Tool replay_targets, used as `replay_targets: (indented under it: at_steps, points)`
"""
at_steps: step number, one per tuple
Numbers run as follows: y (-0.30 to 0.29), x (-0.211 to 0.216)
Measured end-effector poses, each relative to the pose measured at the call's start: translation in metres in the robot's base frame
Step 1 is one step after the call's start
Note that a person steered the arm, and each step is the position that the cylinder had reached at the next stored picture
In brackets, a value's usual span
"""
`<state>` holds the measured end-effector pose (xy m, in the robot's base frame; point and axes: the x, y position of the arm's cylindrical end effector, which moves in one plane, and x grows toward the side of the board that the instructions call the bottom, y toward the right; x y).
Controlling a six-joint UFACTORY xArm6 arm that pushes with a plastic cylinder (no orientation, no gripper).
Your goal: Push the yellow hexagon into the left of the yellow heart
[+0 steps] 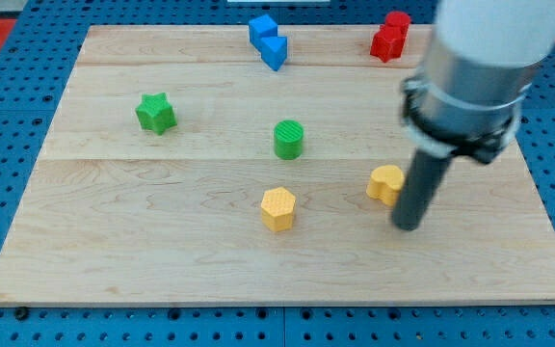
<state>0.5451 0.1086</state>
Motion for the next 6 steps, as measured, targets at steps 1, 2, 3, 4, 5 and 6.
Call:
replay_targets:
  at_steps: [1, 2, 3, 4, 5, 6]
  points:
    - [-0.074, 0.023]
    - [-0.134, 0.003]
    - [-0.129, -0.019]
    - [-0.094, -0.019]
    - [-0.062, -0.019]
    - [-0.034, -0.028]
